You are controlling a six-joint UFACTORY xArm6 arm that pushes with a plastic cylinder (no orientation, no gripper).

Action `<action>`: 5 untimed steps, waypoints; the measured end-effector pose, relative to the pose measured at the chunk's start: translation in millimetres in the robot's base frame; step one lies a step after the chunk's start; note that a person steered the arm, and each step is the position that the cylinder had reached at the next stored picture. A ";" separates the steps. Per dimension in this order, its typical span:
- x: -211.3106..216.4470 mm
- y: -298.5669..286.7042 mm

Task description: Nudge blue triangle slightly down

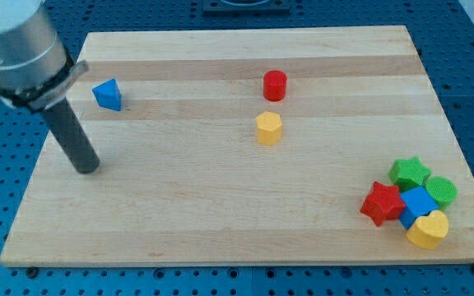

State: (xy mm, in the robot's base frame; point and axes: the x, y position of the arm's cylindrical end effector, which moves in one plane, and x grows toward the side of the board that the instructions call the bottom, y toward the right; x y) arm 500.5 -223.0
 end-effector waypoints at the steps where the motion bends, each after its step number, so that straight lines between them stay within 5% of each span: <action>1: 0.0 0.1; 2: -54.6 3.3; 4: -41.2 42.3; 5: -43.5 112.5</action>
State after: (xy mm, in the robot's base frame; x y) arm 457.0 -110.5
